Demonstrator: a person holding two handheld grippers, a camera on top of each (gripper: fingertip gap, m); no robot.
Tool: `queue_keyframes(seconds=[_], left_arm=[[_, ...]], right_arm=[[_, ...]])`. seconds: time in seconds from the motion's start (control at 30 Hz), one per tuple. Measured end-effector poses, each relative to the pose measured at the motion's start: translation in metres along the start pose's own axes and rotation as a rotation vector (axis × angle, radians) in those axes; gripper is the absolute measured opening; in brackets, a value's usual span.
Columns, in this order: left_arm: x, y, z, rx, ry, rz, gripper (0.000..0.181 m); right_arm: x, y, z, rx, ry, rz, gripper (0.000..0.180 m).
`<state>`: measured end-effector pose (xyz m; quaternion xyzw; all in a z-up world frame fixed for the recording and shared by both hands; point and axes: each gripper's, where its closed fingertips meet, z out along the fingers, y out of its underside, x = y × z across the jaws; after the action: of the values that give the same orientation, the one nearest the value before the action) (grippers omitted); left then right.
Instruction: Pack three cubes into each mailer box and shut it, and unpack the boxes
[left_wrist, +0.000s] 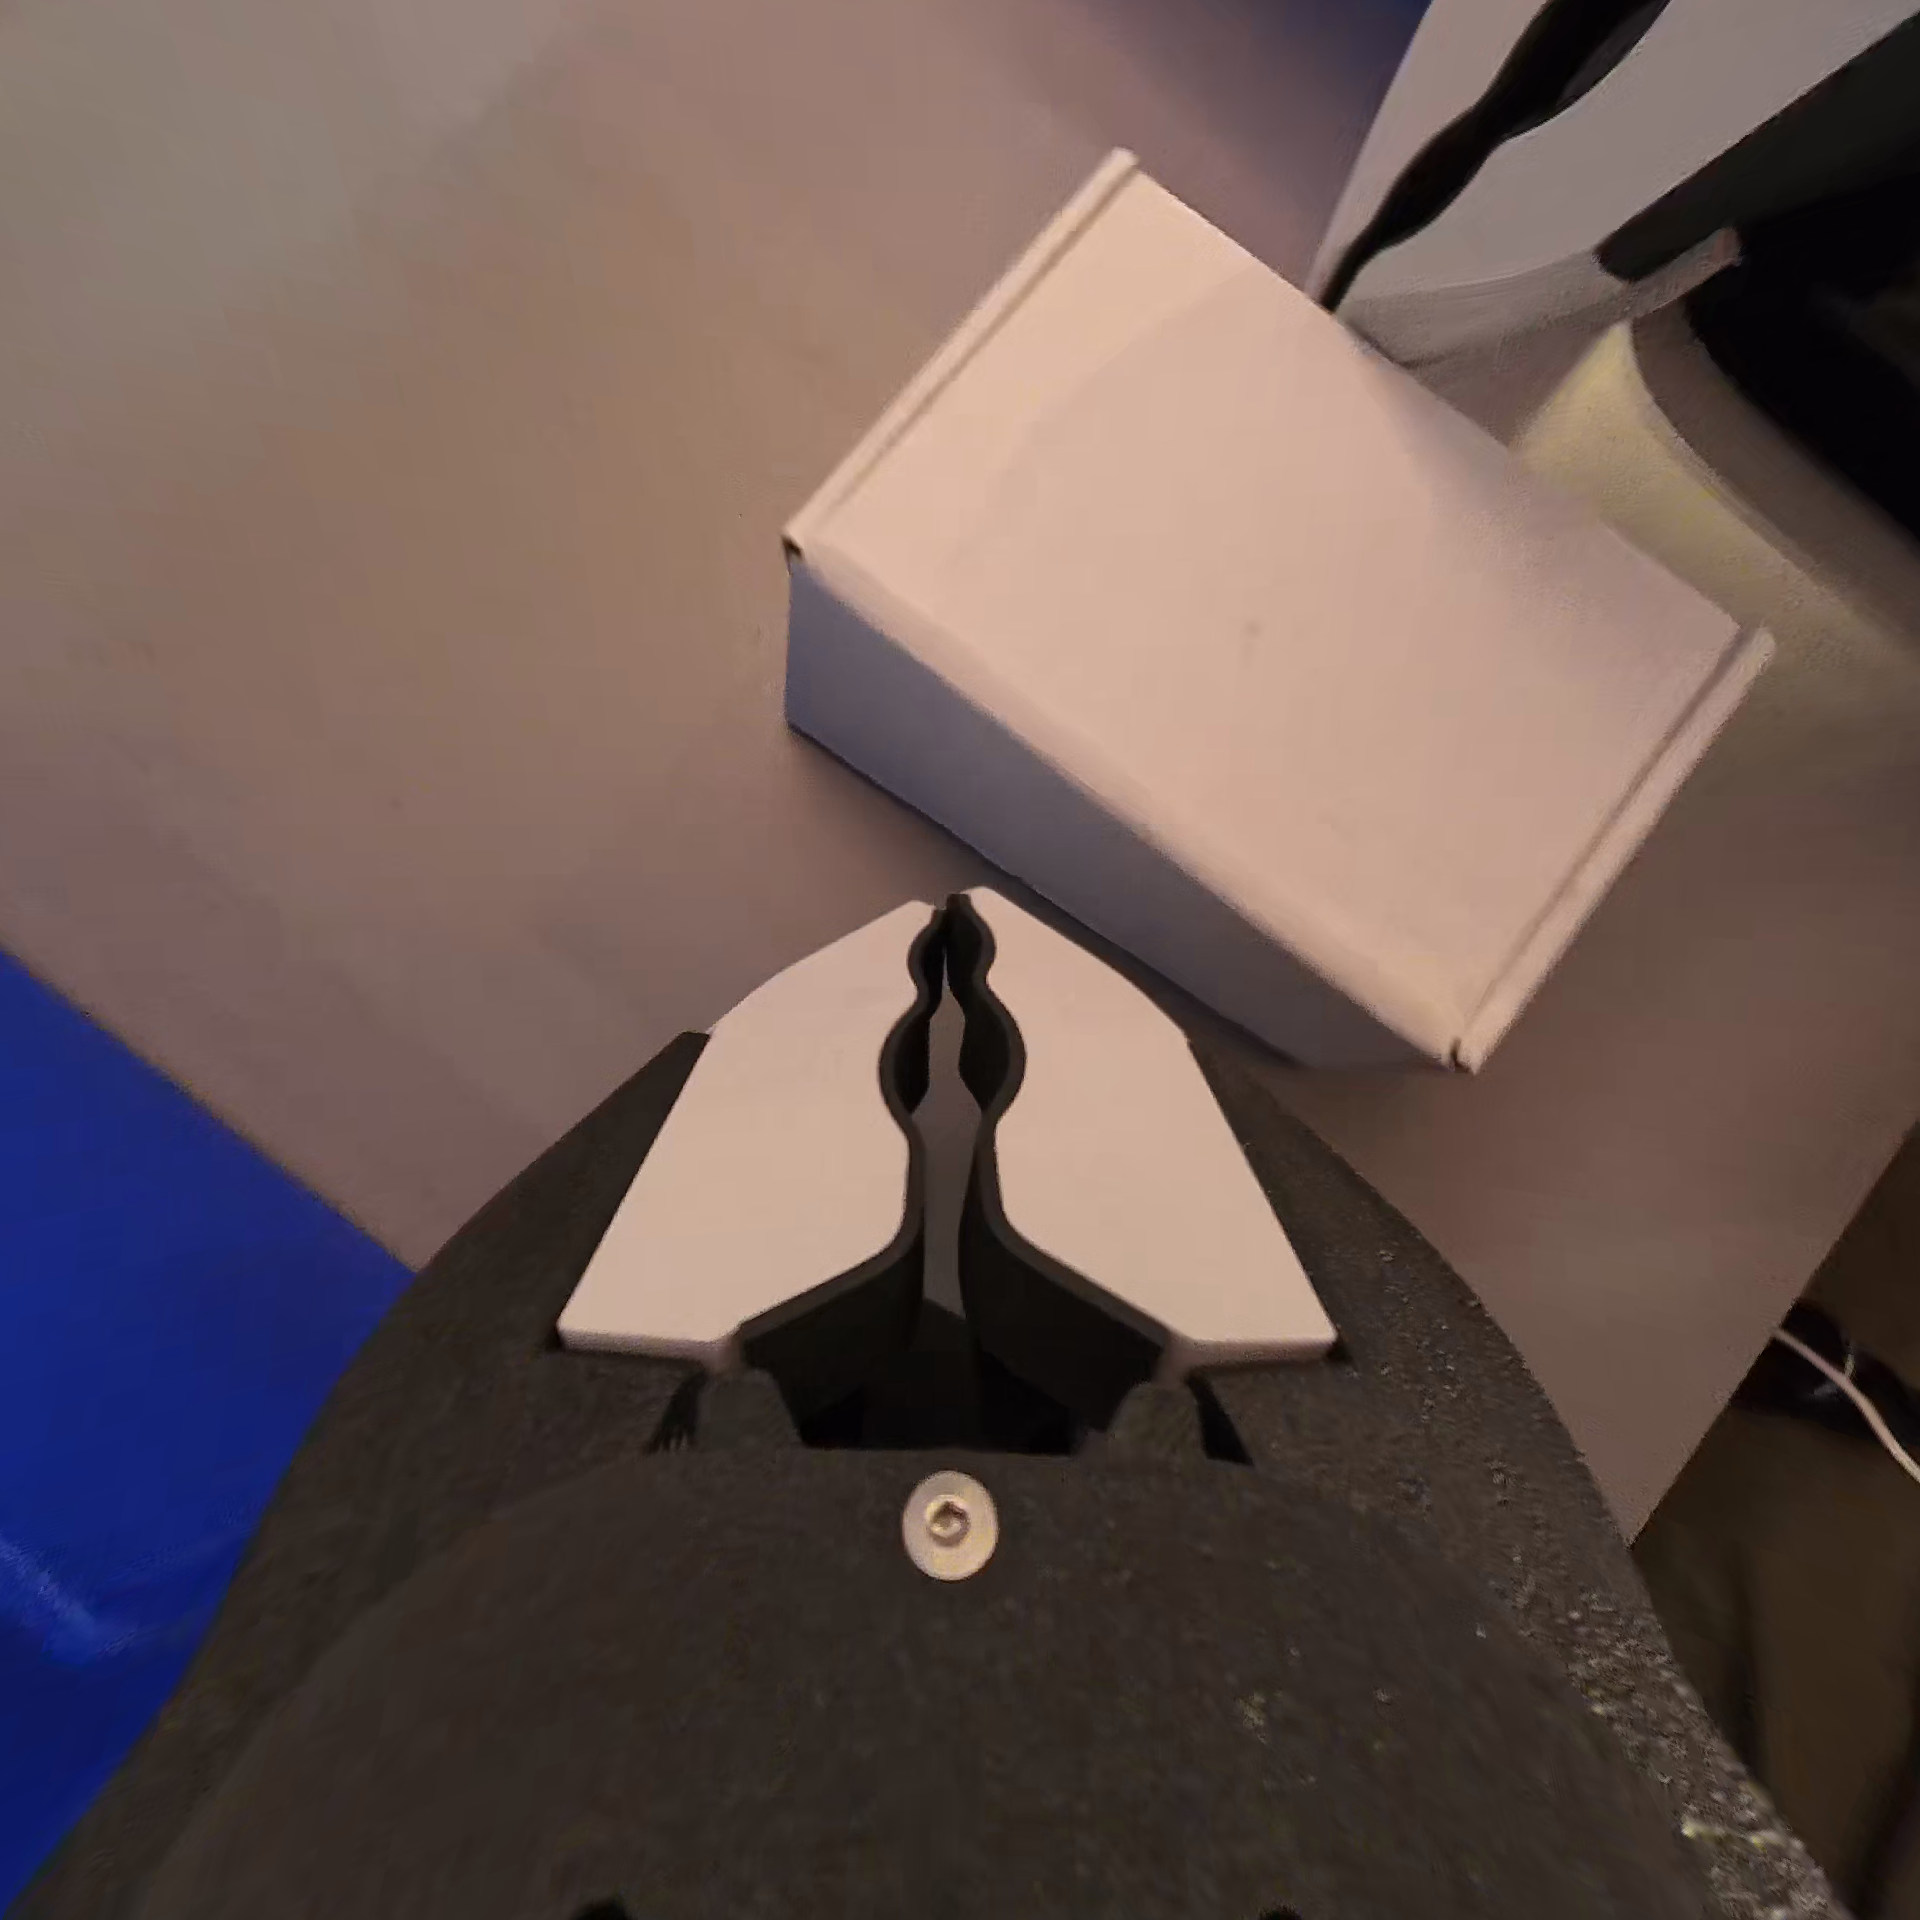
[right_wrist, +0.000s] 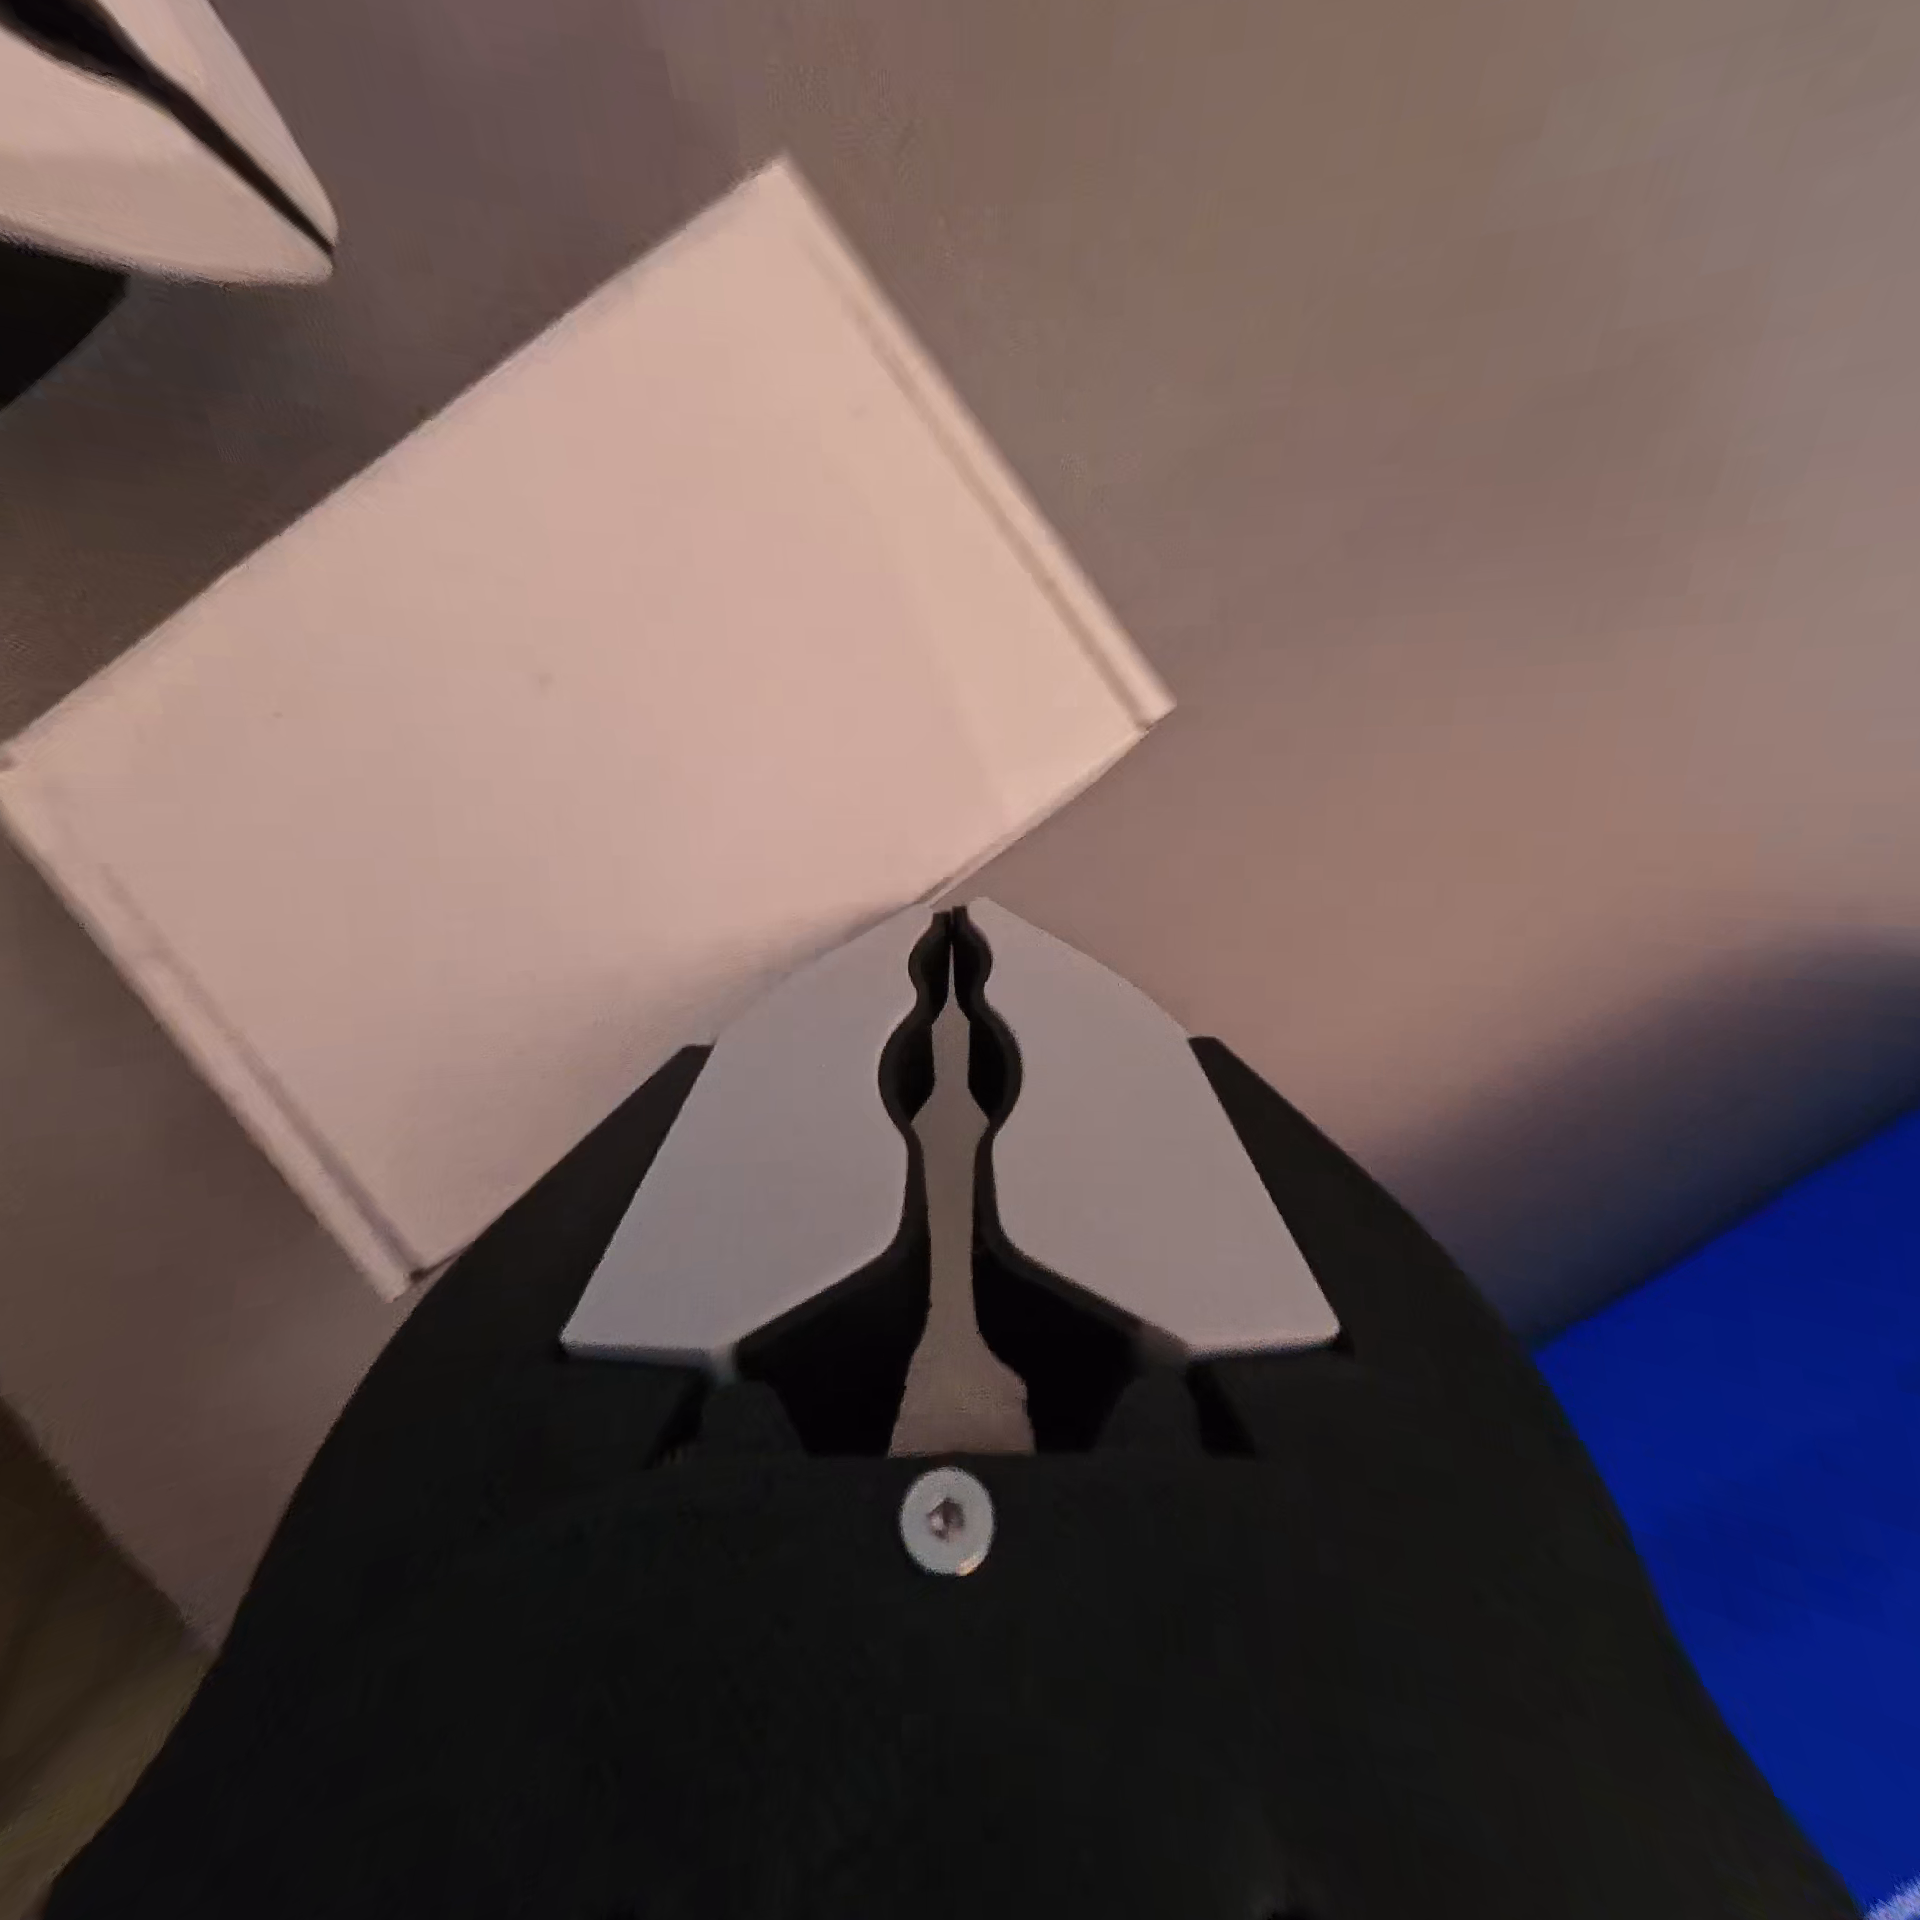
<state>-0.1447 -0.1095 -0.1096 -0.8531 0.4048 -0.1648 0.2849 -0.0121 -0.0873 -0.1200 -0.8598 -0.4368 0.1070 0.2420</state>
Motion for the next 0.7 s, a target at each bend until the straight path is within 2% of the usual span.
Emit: queue_keyframes(seconds=[0.1,0.27,0.43,0.7], left_arm=[[-0.011,-0.006,0.022,-0.086,-0.005,0.01,0.0],[-0.031,0.001,0.044,-0.196,-0.083,0.083,0.0],[-0.034,0.0,0.053,-0.226,-0.054,0.218,0.0],[-0.03,-0.005,0.058,-0.201,-0.007,0.268,0.0]], right_arm=[[0.024,-0.008,0.011,-0.063,0.096,-0.127,0.004],[0.028,-0.01,0.03,-0.065,0.091,-0.269,0.002],[0.026,-0.012,0.035,-0.001,0.065,-0.381,0.001],[0.024,-0.014,0.037,0.056,0.042,-0.416,0.0]])
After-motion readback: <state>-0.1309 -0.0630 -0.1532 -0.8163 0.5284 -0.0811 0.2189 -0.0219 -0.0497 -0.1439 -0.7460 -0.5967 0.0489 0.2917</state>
